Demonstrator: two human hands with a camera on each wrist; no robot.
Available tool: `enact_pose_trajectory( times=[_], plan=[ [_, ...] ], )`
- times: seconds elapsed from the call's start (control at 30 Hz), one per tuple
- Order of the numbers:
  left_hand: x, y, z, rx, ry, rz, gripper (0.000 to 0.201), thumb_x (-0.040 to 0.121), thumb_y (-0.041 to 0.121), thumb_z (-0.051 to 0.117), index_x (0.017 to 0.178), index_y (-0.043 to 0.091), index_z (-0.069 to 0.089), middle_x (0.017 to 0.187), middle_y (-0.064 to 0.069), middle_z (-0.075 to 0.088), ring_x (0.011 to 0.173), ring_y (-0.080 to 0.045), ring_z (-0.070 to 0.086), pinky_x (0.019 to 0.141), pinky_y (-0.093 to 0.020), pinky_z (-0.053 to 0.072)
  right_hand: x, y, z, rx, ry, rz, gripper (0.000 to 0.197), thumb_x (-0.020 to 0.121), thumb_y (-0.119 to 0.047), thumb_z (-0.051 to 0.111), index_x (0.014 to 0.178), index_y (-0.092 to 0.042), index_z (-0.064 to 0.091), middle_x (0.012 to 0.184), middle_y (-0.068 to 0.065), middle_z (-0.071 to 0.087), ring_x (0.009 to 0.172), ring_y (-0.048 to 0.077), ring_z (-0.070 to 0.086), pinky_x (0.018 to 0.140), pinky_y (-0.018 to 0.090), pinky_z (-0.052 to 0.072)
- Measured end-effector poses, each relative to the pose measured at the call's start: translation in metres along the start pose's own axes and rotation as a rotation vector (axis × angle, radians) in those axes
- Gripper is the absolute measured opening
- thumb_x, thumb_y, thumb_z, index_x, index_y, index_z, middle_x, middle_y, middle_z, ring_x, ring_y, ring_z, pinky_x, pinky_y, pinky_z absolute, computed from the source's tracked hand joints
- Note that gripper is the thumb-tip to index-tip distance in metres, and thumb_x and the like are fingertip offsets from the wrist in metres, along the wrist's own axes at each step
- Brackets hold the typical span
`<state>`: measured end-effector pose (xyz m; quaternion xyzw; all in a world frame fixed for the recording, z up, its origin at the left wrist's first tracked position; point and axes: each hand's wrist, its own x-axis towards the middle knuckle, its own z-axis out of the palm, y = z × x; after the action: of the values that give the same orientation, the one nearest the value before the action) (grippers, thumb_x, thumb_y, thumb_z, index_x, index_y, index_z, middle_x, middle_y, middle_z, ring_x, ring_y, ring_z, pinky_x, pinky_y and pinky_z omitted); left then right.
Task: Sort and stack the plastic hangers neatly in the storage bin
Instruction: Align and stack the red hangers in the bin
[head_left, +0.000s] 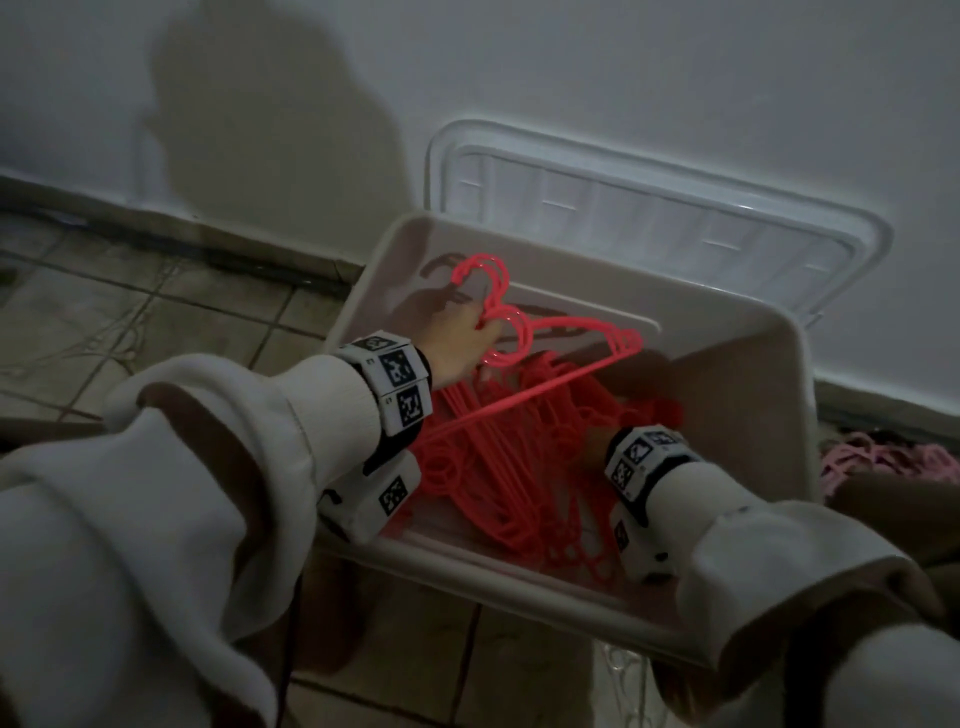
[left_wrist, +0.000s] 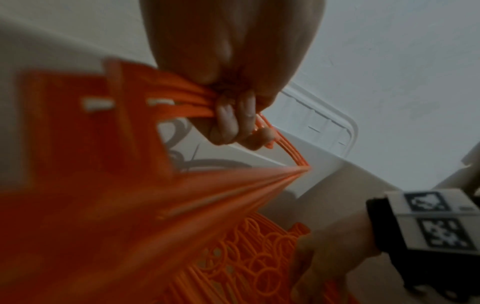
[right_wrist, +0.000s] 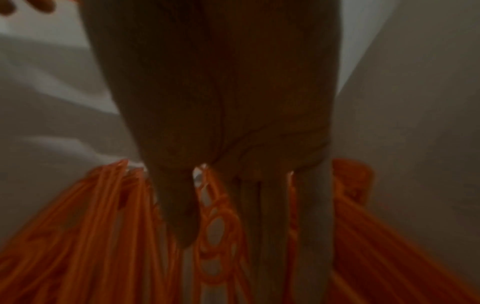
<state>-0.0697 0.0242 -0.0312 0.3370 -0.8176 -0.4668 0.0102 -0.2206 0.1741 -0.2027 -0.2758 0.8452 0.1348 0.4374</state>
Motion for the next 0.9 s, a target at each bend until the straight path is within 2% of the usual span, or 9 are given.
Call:
enact_pose_trajectory(
  times=[0.07,0.17,0.3,0.37,0.47,0.63,0.7,0.8,0.9],
  plan=[
    [0.0,0.001,-0.001,-0.055,0.052,0.006,0.019,0.094,0.012,0.041,0.076,0.014,0.046,0.052,-0.011,0.053,0.033,-0.013,0.05,0.042,-0.023,0.039,0.08,0.025,0.042,-0.049,0.085,-0.075,0.064,0.071,-0.064,0.051,0.129,-0.053,0.026,0.14,-0.002,0.046,0.121,0.028,0.05,0.096,0.047,0.044],
    [-0.001,-0.002,-0.002,-0.077,0.041,-0.009,0.026,0.097,0.014,0.036,0.072,0.018,0.041,0.05,-0.004,0.049,0.024,-0.002,0.039,0.039,-0.021,0.032,0.144,0.04,0.068,-0.05,0.058,-0.078,0.077,0.063,-0.072,0.046,0.131,-0.044,0.022,0.14,-0.004,0.045,0.121,0.025,0.051,0.097,0.046,0.044],
    [-0.001,-0.004,-0.002,-0.062,0.018,-0.008,0.023,0.099,0.018,0.034,0.078,0.017,0.043,0.051,0.0,0.051,0.034,-0.004,0.043,0.046,-0.023,0.032,0.108,0.033,0.061,0.07,0.117,-0.085,0.084,0.06,-0.079,0.038,0.133,-0.039,0.025,0.139,-0.001,0.047,0.12,0.026,0.052,0.099,0.043,0.043],
    [-0.001,-0.003,-0.002,-0.067,0.008,-0.012,0.019,0.099,0.019,0.034,0.084,0.015,0.044,0.053,-0.001,0.052,0.038,-0.007,0.044,0.047,-0.025,0.033,0.046,0.011,0.037,0.15,0.126,-0.07,0.089,0.06,-0.077,0.042,0.136,-0.032,0.033,0.14,0.003,0.046,0.121,0.027,0.051,0.101,0.04,0.043],
    [-0.002,-0.001,-0.002,-0.035,0.001,-0.006,0.022,0.099,0.018,0.033,0.08,0.019,0.044,0.054,-0.001,0.052,0.045,-0.011,0.044,0.05,-0.026,0.033,-0.027,-0.019,0.004,0.256,0.097,-0.134,0.06,0.089,-0.044,0.051,0.136,-0.007,0.04,0.137,0.015,0.047,0.124,0.031,0.047,0.101,0.032,0.039],
    [0.0,0.001,-0.002,-0.079,0.035,-0.054,0.023,0.098,0.018,0.033,0.103,0.007,0.053,0.06,-0.008,0.056,0.048,-0.021,0.049,0.05,-0.029,0.035,-0.046,-0.022,-0.004,0.3,0.184,-0.102,0.048,0.098,-0.037,0.036,0.138,-0.01,0.039,0.136,0.019,0.048,0.122,0.034,0.049,0.098,0.032,0.038],
    [-0.001,0.004,-0.005,-0.042,0.071,-0.044,0.023,0.099,0.018,0.034,0.102,0.006,0.053,0.072,-0.014,0.059,0.064,-0.032,0.057,0.055,-0.029,0.039,-0.056,-0.022,-0.009,0.336,0.236,-0.116,0.046,0.099,-0.032,0.036,0.139,-0.01,0.034,0.134,0.022,0.048,0.12,0.037,0.049,0.097,0.035,0.038],
    [-0.002,0.008,-0.009,0.058,0.128,-0.024,0.02,0.1,0.02,0.033,0.101,0.009,0.05,0.088,-0.009,0.053,0.081,-0.025,0.054,0.059,-0.023,0.034,-0.07,-0.019,-0.018,0.307,0.357,-0.156,0.039,0.099,-0.029,0.036,0.128,-0.005,0.044,0.125,0.026,0.054,0.115,0.04,0.052,0.093,0.038,0.04],
    [-0.004,0.011,-0.009,0.069,0.151,-0.022,0.026,0.1,0.021,0.033,0.109,0.006,0.052,0.096,-0.01,0.053,0.075,-0.021,0.053,0.056,-0.021,0.034,-0.079,-0.015,-0.023,0.235,0.362,-0.105,0.041,0.099,-0.033,0.034,0.123,-0.003,0.05,0.124,0.025,0.055,0.114,0.038,0.053,0.093,0.039,0.041]
  ],
)
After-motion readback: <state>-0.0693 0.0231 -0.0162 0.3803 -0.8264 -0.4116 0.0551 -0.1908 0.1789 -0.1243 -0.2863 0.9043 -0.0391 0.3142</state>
